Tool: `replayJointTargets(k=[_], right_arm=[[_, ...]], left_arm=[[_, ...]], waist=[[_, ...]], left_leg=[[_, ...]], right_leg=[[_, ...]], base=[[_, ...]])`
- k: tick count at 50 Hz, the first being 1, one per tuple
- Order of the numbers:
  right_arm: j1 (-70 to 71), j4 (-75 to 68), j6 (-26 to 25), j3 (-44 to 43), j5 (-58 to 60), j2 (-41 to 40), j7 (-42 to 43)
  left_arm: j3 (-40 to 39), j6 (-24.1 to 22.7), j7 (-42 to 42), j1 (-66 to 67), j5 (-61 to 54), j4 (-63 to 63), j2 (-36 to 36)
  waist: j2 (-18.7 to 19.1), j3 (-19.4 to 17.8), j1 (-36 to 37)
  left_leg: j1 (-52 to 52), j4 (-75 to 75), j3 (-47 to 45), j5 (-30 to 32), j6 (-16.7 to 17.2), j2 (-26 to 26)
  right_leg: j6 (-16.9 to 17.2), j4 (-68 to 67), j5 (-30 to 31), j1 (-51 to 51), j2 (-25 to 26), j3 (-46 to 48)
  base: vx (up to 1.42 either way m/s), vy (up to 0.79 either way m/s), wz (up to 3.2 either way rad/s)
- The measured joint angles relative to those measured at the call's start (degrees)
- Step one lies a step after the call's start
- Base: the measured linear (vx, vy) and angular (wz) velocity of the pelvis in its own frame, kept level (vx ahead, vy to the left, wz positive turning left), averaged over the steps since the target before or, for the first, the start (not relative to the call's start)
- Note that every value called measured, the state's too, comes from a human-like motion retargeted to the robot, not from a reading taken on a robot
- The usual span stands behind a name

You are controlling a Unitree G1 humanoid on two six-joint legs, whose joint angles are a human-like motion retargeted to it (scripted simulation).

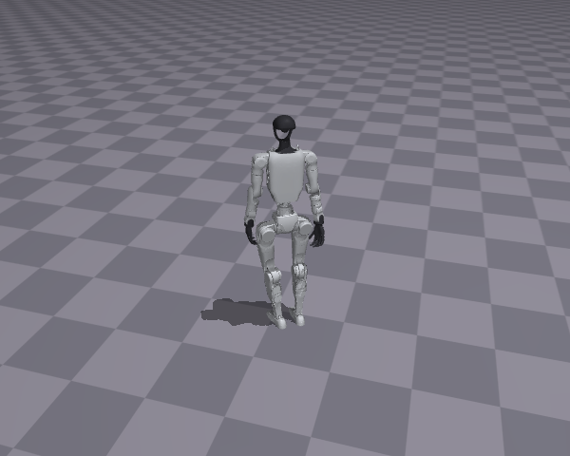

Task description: In place motions

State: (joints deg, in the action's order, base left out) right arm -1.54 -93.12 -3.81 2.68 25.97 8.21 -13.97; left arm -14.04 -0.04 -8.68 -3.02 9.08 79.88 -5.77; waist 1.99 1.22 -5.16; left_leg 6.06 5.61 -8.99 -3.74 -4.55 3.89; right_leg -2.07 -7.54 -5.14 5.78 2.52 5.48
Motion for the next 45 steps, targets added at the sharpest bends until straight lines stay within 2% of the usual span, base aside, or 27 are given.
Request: replayJointTargets(k=[6,12,15,18,21,23,28,31,34,38,40,42,45], right_arm=[[0.09,2.42,0.06,-1.00,0.57,-0.16,0.01],[0.52,5.26,1.09,-1.31,-2.16,-0.78,-1.64],[0.90,6.39,1.22,-0.69,-1.38,-0.48,-2.22],[2.04,7.23,1.36,-0.37,-0.02,0.40,-2.39],[2.64,8.16,1.67,-0.96,1.09,1.71,-2.55],[2.34,8.50,1.87,-1.42,1.75,2.68,-2.36],[1.22,7.16,1.28,-3.54,1.35,4.42,-0.83],[-0.04,5.57,0.99,-5.02,0.71,4.82,-0.41],[-1.46,4.66,0.73,-6.01,0.62,4.67,-0.20],[-2.20,3.98,0.45,-6.51,0.93,4.12,0.41],[-2.06,4.14,0.57,-6.60,1.23,3.79,0.21],[-1.67,4.92,0.82,-6.13,1.46,3.65,-0.35],[-0.76,6.14,1.09,-4.69,1.47,3.03,-0.55]], left_arm=[[0.17,-0.25,-0.63,0.46,1.01,1.37,0.45],[-0.95,0.00,-0.62,1.96,2.07,3.03,-0.13],[-1.78,-0.03,-0.91,3.36,2.23,2.85,-0.35],[-2.09,0.02,-0.48,3.70,2.16,3.10,-0.51],[-2.48,0.00,0.30,3.36,1.65,4.04,-0.08],[-2.55,-0.05,0.24,3.54,1.15,4.46,0.26],[-1.76,-0.16,0.62,2.54,1.21,4.57,0.02],[-0.82,-0.30,0.62,1.48,1.20,4.43,-0.45],[-0.07,-0.45,0.58,0.32,0.97,4.38,-0.90],[0.04,-0.64,0.76,-0.69,0.20,4.43,-0.75],[0.10,-0.80,0.91,-0.84,-0.50,4.54,-0.41],[-0.48,-0.89,0.92,-0.77,-0.73,4.77,0.00],[-2.10,-0.97,0.98,0.12,-0.30,5.11,0.22]], waist=[[2.64,-0.07,-1.31],[2.93,-1.59,-1.54],[1.79,-1.58,1.02],[-0.17,-2.55,7.09],[-0.25,-2.71,8.55],[-0.21,-1.99,8.22],[0.15,-0.02,4.75],[0.16,2.02,2.74],[0.42,4.07,1.74],[0.89,5.83,1.89],[2.10,5.64,2.27],[2.08,5.89,2.39],[0.45,6.10,5.05]], left_leg=[[3.04,1.28,7.94,1.32,1.18,-0.70],[4.43,2.06,16.44,3.99,1.85,1.31],[5.36,2.09,18.82,5.44,2.19,3.43],[6.26,1.28,17.34,7.97,2.84,5.14],[7.63,0.46,18.88,8.28,2.82,6.42],[8.41,-0.09,13.13,5.33,1.25,5.78],[4.28,-0.91,-24.73,-2.32,3.71,-2.71],[2.24,-0.01,-37.18,-3.53,3.40,-5.53],[1.33,0.52,-43.99,-4.03,2.72,-8.22],[-0.76,-0.16,-54.19,-2.31,5.27,-9.61],[-1.10,-2.18,-55.03,2.42,6.98,-9.98],[0.93,-2.66,-47.23,1.05,5.72,-8.86],[0.39,-3.70,-49.20,1.26,5.99,-7.55]], right_leg=[[2.08,-6.59,-2.27,2.99,1.23,-0.07],[1.48,-7.47,-3.05,2.63,1.52,-3.31],[-1.78,-5.99,-3.73,1.88,-0.90,3.92],[-2.20,-4.12,-3.95,0.27,-2.92,5.24],[-3.07,-2.73,-4.33,-0.08,-4.76,11.78],[-3.27,-1.66,-4.69,-0.34,-5.62,15.90],[-2.02,0.45,-6.14,-2.03,-7.91,31.22],[-0.21,1.36,-7.07,-3.58,-9.34,42.57],[1.59,1.92,-7.52,-4.78,-9.77,52.61],[3.13,2.46,-7.73,-6.40,-8.80,62.71],[3.67,2.27,-7.84,-7.29,-7.27,64.46],[4.45,2.13,-7.70,-7.69,-7.33,66.04],[5.03,1.96,-8.07,-7.84,-7.84,65.88]], base=[[-0.01,0.00,1.06],[-0.03,0.02,1.49],[-0.04,0.12,1.08],[-0.17,0.16,0.61],[-0.21,0.14,1.82],[-0.12,0.10,2.49],[-0.14,0.00,3.24],[-0.08,-0.11,3.41],[-0.05,-0.16,2.94],[-0.05,-0.13,2.17],[-0.03,-0.12,1.62],[0.00,-0.09,1.15],[0.00,-0.09,0.16]])
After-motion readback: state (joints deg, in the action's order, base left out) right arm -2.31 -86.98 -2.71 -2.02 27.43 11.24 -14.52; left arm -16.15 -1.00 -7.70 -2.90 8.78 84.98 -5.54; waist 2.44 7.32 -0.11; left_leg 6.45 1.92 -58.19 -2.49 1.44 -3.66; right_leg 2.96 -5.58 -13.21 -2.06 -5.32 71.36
